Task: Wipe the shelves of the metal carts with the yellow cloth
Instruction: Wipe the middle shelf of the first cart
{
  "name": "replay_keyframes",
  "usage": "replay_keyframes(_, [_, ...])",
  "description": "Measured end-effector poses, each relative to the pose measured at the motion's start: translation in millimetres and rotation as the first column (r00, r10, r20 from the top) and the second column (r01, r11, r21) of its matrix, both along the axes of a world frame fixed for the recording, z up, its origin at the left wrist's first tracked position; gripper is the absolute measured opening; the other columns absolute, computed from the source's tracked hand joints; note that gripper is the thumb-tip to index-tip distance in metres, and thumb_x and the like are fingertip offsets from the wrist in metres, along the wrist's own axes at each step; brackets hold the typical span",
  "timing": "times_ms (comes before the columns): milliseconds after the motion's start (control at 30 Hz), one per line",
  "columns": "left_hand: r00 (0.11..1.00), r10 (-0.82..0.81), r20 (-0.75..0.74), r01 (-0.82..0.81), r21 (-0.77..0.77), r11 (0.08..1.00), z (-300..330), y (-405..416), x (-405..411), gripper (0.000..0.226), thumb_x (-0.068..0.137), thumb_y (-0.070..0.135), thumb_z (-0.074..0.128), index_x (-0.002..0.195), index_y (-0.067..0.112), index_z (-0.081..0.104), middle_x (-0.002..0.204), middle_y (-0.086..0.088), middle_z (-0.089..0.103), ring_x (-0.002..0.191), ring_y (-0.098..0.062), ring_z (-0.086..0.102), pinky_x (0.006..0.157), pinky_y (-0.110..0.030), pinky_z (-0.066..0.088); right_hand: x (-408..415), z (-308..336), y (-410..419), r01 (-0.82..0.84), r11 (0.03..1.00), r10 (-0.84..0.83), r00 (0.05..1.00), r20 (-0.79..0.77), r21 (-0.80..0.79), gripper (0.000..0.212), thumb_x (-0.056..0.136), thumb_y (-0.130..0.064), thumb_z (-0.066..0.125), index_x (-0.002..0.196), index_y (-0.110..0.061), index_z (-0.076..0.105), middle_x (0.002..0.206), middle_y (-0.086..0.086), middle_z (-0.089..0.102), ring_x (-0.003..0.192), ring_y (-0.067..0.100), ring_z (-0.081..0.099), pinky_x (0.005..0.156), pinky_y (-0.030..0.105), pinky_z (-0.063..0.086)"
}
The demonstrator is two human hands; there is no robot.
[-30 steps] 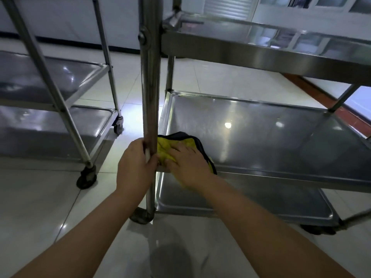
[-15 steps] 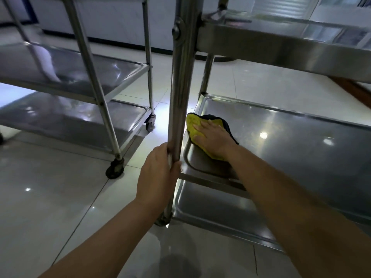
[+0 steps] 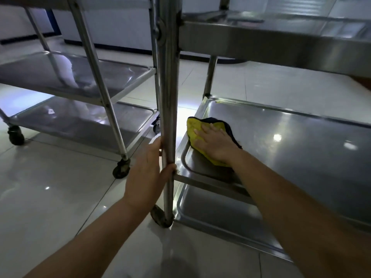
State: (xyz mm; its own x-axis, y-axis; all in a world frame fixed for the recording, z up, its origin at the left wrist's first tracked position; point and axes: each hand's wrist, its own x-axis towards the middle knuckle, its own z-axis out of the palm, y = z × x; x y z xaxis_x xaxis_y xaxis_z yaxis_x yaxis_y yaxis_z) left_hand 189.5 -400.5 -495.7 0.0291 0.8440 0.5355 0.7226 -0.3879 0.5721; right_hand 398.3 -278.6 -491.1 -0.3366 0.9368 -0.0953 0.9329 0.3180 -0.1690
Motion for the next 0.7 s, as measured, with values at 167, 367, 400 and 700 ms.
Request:
replay_keyframes(167, [1.0, 0.028, -0.003, -0.028, 0.043, 0.999, 2, -1, 4, 0.082, 0.071, 0.01, 0.08, 0.14, 0.01, 0.036, 0.128, -0.009, 0.044, 0.116, -0.028, 0.052, 0.094, -0.045, 0.048, -10, 7, -69, -0.069, 0.997, 0.066, 0.996, -0.055, -0.043, 0.053, 0.102, -0.05, 0.022, 0.152, -0.036, 0.011, 0.162, -0.005, -0.001, 0.148, 0.017, -0.007, 0.119, 0.041, -0.005])
replay_keyframes(367, [0.973, 0.024, 0.23, -0.014, -0.047, 0.999, 14, 1, 22, 0.069, 0.076, 0.004, 0.076, 0.135, 0.009, 0.04, 0.115, -0.006, 0.051, 0.103, -0.017, 0.05, 0.085, -0.035, 0.047, -10, 8, -103, -0.095, 0.987, 0.089, 0.995, -0.054, -0.126, 0.052, 0.103, -0.048, 0.022, 0.151, -0.038, 0.006, 0.161, -0.007, -0.006, 0.147, 0.013, -0.012, 0.117, 0.038, -0.009])
replay_keyframes(400, [0.969, 0.019, 0.246, -0.012, -0.027, 1.0, 12, 2, 24, 0.068, 0.076, 0.003, 0.076, 0.133, 0.009, 0.04, 0.114, -0.003, 0.05, 0.103, -0.017, 0.049, 0.085, -0.034, 0.046, -9, 8, -99, -0.087, 0.989, 0.081, 0.996, -0.048, -0.119, 0.052, 0.103, -0.048, 0.022, 0.152, -0.038, 0.006, 0.161, -0.007, -0.005, 0.147, 0.013, -0.011, 0.117, 0.038, -0.009])
replay_keyframes(700, [0.986, 0.017, 0.167, -0.029, 0.07, 0.997, 0, 9, 24, 0.069, 0.075, 0.001, 0.075, 0.133, 0.002, 0.039, 0.117, -0.013, 0.05, 0.104, -0.006, 0.042, 0.088, -0.023, 0.039, 4, -7, 8, -0.042, 0.999, 0.042, 0.997, 0.068, 0.005, 0.066, 0.095, -0.061, 0.008, 0.154, -0.032, 0.003, 0.162, -0.003, -0.001, 0.149, 0.021, -0.004, 0.119, 0.051, 0.003])
